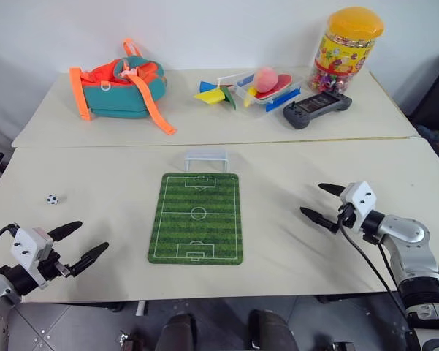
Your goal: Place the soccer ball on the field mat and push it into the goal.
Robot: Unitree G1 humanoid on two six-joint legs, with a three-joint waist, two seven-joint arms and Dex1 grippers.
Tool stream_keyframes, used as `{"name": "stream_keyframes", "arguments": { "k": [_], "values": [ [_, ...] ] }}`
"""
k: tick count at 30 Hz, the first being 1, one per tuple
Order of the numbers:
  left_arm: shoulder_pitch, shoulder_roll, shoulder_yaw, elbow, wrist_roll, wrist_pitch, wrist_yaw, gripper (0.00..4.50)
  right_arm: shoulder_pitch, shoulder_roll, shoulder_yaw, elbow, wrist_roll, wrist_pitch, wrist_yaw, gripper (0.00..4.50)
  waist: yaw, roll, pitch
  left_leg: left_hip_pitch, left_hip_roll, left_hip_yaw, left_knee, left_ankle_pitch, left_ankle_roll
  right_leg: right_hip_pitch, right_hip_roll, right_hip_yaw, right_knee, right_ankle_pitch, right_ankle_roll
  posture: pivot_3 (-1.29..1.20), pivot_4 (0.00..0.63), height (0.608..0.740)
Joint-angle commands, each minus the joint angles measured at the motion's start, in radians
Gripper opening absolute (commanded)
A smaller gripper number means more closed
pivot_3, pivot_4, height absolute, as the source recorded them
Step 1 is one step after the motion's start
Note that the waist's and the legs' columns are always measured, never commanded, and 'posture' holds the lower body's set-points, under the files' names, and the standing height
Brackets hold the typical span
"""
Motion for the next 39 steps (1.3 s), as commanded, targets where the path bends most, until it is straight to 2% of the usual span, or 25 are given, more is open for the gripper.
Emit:
{"name": "stream_keyframes", "arguments": {
  "k": [1, 6, 22, 31, 33, 36, 39],
  "values": [
    [-0.006, 0.016, 0.015, 0.005, 0.0, -0.041, -0.02, 4.48, -0.006, -0.029, -0.017, 0.03, -0.009, -0.002, 0.015, 4.5, 0.0, 0.0, 0.0, 0.0, 0.0, 0.0, 0.0, 0.0, 0.0, 0.0, 0.0, 0.0, 0.0, 0.0, 0.0, 0.0, 0.15, 0.74],
    [-0.015, 0.011, 0.02, -0.018, 0.009, -0.012, 0.032, 4.48, -0.021, -0.036, -0.025, 0.053, -0.011, -0.006, 0.018, 4.5, 0.001, 0.0, 0.0, 0.0, 0.0, 0.0, 0.001, 0.0, 0.0, 0.0, 0.0, 0.0, 0.0, 0.0, 0.0, 0.0, 0.15, 0.74],
    [0.011, 0.031, 0.064, -0.065, -0.004, 0.035, 0.052, 4.48, -0.002, -0.055, -0.041, 0.02, 0.017, 0.031, 0.058, 4.5, 0.0, -0.001, 0.0, 0.0, 0.0, 0.001, 0.001, 0.0, 0.0, 0.0, 0.0, 0.001, 0.0, 0.001, 0.0, 0.0, 0.15, 0.74],
    [0.047, 0.01, 0.083, -0.142, -0.002, 0.077, 0.126, 4.48, 0.027, -0.061, -0.064, -0.072, 0.047, 0.065, 0.068, 4.5, 0.0, -0.001, 0.0, 0.0, 0.001, 0.002, 0.001, -0.001, 0.0, -0.001, 0.001, 0.002, 0.0, 0.001, 0.0, 0.0, 0.15, 0.74],
    [0.059, 0.005, 0.097, -0.187, -0.015, 0.112, 0.16, 4.48, 0.044, -0.064, -0.079, -0.109, 0.087, 0.086, 0.102, 4.5, 0.0, -0.001, 0.0, 0.0, 0.001, 0.003, 0.001, -0.001, 0.0, -0.001, 0.001, 0.003, 0.0, 0.001, 0.0, 0.0, 0.15, 0.74],
    [0.064, -0.016, 0.144, -0.264, -0.036, 0.162, 0.233, 4.48, 0.09, -0.084, -0.107, -0.182, 0.185, 0.093, 0.231, 4.5, 0.002, -0.001, 0.0, 0.0, 0.002, 0.003, 0.001, -0.001, 0.0, -0.001, 0.001, 0.003, 0.0, 0.001, 0.0, 0.0, 0.15, 0.74],
    [0.021, -0.022, 0.164, -0.256, -0.014, 0.245, 0.346, 4.48, 0.103, -0.098, -0.115, -0.215, 0.241, 0.115, 0.317, 4.5, 0.002, -0.001, 0.0, 0.0, 0.002, 0.004, 0.002, -0.001, 0.0, -0.001, 0.001, 0.004, 0.0, 0.001, 0.0, 0.0, 0.15, 0.74]
  ]
}}
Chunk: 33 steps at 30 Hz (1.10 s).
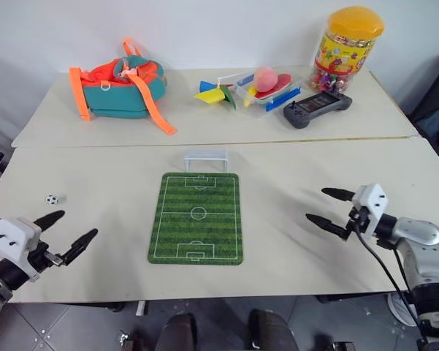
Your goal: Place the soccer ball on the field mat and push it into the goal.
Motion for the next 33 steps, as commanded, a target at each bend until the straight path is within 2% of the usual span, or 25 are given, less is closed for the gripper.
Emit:
{"name": "stream_keyframes", "arguments": {
  "k": [1, 6, 8, 13, 20, 24, 27, 33],
  "values": [
    [-0.063, -0.006, 0.055, 0.002, 0.007, 0.094, 0.153, 4.48, -0.004, -0.025, -0.035, -0.052, 0.073, 0.025, 0.088, 4.5, 0.0, 0.0, 0.0, 0.0, 0.0, 0.0, 0.0, 0.0, 0.001, 0.0, 0.0, 0.0, 0.001, 0.0, 0.0, 0.0, 0.15, 0.74],
    [-0.192, -0.014, 0.052, 0.045, 0.026, 0.197, 0.316, 4.48, -0.04, -0.008, -0.026, -0.047, 0.049, 0.035, 0.059, 4.5, -0.002, -0.001, 0.0, 0.0, 0.002, 0.001, 0.004, -0.003, 0.005, 0.0, 0.002, 0.001, 0.001, 0.002, -0.002, 0.0, 0.15, 0.74],
    [-0.292, -0.003, 0.026, 0.14, 0.052, 0.258, 0.397, 4.48, -0.029, -0.002, -0.024, -0.073, 0.047, 0.054, 0.037, 4.5, 0.0, -0.001, 0.0, 0.001, 0.002, 0.003, 0.004, -0.003, 0.005, 0.0, 0.002, 0.003, 0.001, 0.002, -0.002, 0.0, 0.15, 0.74],
    [-0.444, 0.012, -0.019, 0.321, 0.107, 0.3, 0.47, 4.48, 0.018, -0.017, -0.04, -0.122, 0.045, 0.07, 0.018, 4.5, 0.002, -0.002, 0.0, 0.001, 0.003, 0.004, 0.004, -0.003, 0.003, 0.0, 0.003, 0.004, 0.002, 0.003, -0.001, 0.0, 0.15, 0.74],
    [-0.582, 0.026, -0.124, 0.574, 0.168, 0.236, 0.407, 4.48, 0.08, -0.053, -0.074, -0.191, 0.046, 0.116, -0.002, 4.5, 0.002, -0.004, 0.0, 0.001, 0.003, 0.007, 0.004, -0.004, 0.0, -0.001, 0.004, 0.006, 0.002, 0.004, 0.001, 0.0, 0.15, 0.74],
    [-0.621, 0.037, -0.153, 0.64, 0.187, 0.239, 0.393, 4.48, 0.091, -0.068, -0.085, -0.203, 0.048, 0.123, -0.009, 4.5, 0.001, -0.007, 0.0, 0.001, 0.003, 0.007, 0.005, -0.003, 0.0, -0.001, 0.004, 0.006, 0.001, 0.004, 0.002, 0.0, 0.15, 0.74],
    [-0.612, 0.046, -0.166, 0.653, 0.201, 0.23, 0.385, 3.91, 0.097, -0.075, -0.101, -0.208, 0.048, 0.125, -0.016, 4.5, 0.001, -0.007, 0.0, 0.003, 0.003, 0.008, 0.005, -0.003, 0.0, -0.001, 0.004, 0.008, 0.001, 0.004, 0.002, 0.0, 0.15, 0.74],
    [-0.58, 0.06, -0.15, 0.607, 0.181, 0.272, 0.377, 2.12, 0.107, -0.079, -0.11, -0.211, 0.047, 0.125, -0.018, 4.5, -0.002, -0.007, 0.0, 0.005, 0.003, 0.011, 0.005, -0.004, 0.0, -0.001, 0.004, 0.011, 0.002, 0.004, 0.002, 0.0, 0.15, 0.74]
  ]
}}
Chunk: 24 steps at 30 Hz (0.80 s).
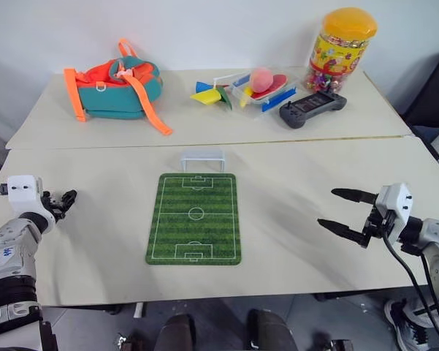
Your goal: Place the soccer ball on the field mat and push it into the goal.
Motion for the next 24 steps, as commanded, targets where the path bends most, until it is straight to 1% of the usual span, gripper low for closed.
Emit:
{"name": "stream_keyframes", "arguments": {
  "k": [1, 4, 8, 10, 13, 15, 17, 20, 24],
  "values": [
    [0.035, 0.036, 0.024, -0.026, 0.003, 0.032, -0.002, 1.77, 0.006, -0.022, -0.038, -0.025, 0.011, -0.001, -0.003, 4.5, -0.001, 0.0, 0.0, 0.001, 0.0, 0.001, 0.0, 0.0, 0.0, 0.0, 0.0, 0.001, 0.0, 0.0, 0.0, 0.0, 0.15, 0.74],
    [0.062, 0.045, 0.037, -0.056, -0.001, 0.044, -0.001, 0.89, 0.002, -0.023, -0.038, -0.015, 0.008, -0.004, -0.002, 4.5, -0.003, 0.0, 0.0, 0.004, 0.001, 0.005, -0.001, -0.001, 0.001, 0.0, 0.0, 0.003, 0.0, 0.0, 0.0, 0.0, 0.15, 0.74],
    [0.091, 0.039, 0.051, -0.1, -0.007, 0.033, -0.008, 0.86, -0.012, -0.019, -0.03, -0.004, 0.002, -0.005, -0.008, 4.5, -0.002, -0.001, 0.0, 0.006, 0.001, 0.008, -0.002, -0.002, 0.001, 0.0, 0.0, 0.005, 0.001, 0.0, 0.0, 0.0, 0.15, 0.74],
    [0.112, 0.025, 0.049, -0.156, -0.023, 0.025, -0.031, 0.86, -0.02, -0.018, -0.029, 0.0, 0.002, -0.004, -0.008, 4.5, -0.001, -0.001, 0.0, 0.006, 0.001, 0.009, -0.002, -0.002, 0.001, 0.0, 0.0, 0.006, 0.0, 0.0, 0.0, 0.0, 0.15, 0.74],
    [0.172, -0.029, 0.016, -0.324, -0.093, -0.041, -0.166, 0.86, -0.029, -0.021, -0.032, 0.002, 0.019, 0.004, 0.01, 4.5, 0.001, -0.002, 0.001, 0.006, 0.001, 0.009, -0.002, -0.003, 0.001, 0.0, 0.0, 0.006, 0.0, 0.0, 0.0, 0.0, 0.15, 0.74],
    [0.234, -0.063, -0.043, -0.469, -0.15, -0.051, -0.285, 0.86, -0.012, -0.031, -0.045, -0.024, 0.058, 0.022, 0.055, 4.5, 0.007, -0.003, 0.001, 0.006, 0.002, 0.01, -0.001, -0.004, 0.001, 0.0, 0.0, 0.006, -0.001, 0.0, 0.0, 0.0, 0.15, 0.74],
    [0.283, -0.085, -0.099, -0.577, -0.185, -0.042, -0.359, 0.86, 0.008, -0.037, -0.06, -0.062, 0.107, 0.052, 0.096, 4.5, 0.009, -0.003, 0.001, 0.005, 0.002, 0.01, -0.001, -0.004, 0.001, 0.0, 0.0, 0.006, -0.002, 0.0, 0.0, 0.0, 0.15, 0.74],
    [0.32, -0.091, -0.182, -0.665, -0.205, -0.009, -0.43, 0.86, 0.034, -0.031, -0.09, -0.129, 0.209, 0.11, 0.149, 4.5, 0.011, -0.003, 0.001, 0.005, 0.002, 0.01, -0.001, -0.005, 0.001, 0.0, 0.0, 0.006, -0.002, 0.0, 0.0, 0.0, 0.15, 0.74],
    [0.293, -0.104, -0.319, -0.748, -0.216, 0.007, -0.52, 0.86, 0.113, -0.034, -0.12, -0.185, 0.237, 0.1, 0.222, 4.5, 0.014, -0.003, 0.001, 0.006, 0.002, 0.01, 0.001, -0.005, 0.001, 0.001, 0.001, 0.006, -0.002, 0.0, 0.0, 0.0, 0.15, 0.74]
  ]
}}
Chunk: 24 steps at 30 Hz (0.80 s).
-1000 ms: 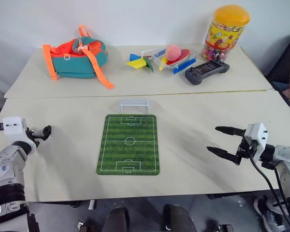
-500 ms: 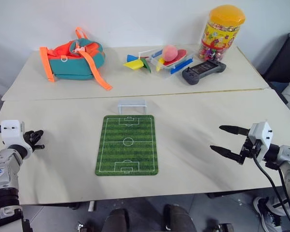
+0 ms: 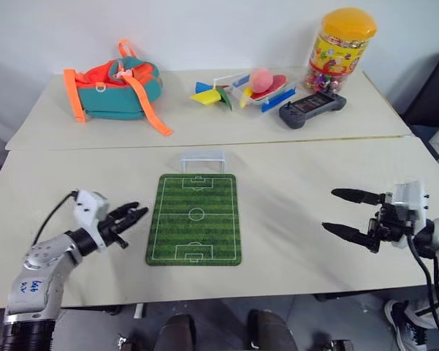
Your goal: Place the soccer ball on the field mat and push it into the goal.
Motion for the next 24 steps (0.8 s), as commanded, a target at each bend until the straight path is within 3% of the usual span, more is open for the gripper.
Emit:
{"name": "stream_keyframes", "arguments": {
  "k": [1, 9, 24],
  "values": [
    [-0.042, -0.003, -0.098, -0.081, -0.014, 0.004, -0.08, 0.86, 0.069, -0.011, -0.051, -0.078, 0.057, 0.01, 0.053, 4.5, 0.003, 0.0, 0.0, 0.0, 0.0, 0.0, 0.001, 0.0, 0.0, 0.0, 0.0, 0.0, 0.0, 0.0, 0.0, 0.0, 0.15, 0.74],
    [-0.165, 0.014, -0.308, -0.005, 0.074, -0.059, -0.26, 0.86, 0.201, 0.027, -0.071, -0.13, 0.036, -0.017, 0.022, 4.5, 0.013, 0.0, 0.0, -0.001, 0.0, 0.001, 0.01, -0.004, 0.003, 0.002, 0.001, 0.002, -0.001, 0.0, 0.0, 0.0, 0.15, 0.74],
    [-0.184, 0.042, -0.368, 0.081, 0.167, -0.166, -0.368, 0.86, 0.304, 0.058, -0.101, -0.168, 0.008, -0.054, -0.054, 4.5, 0.015, 0.0, 0.0, -0.002, 0.002, 0.001, 0.01, -0.009, 0.008, 0.001, 0.003, 0.003, -0.002, 0.0, 0.0, 0.0, 0.15, 0.74]
  ]
}}
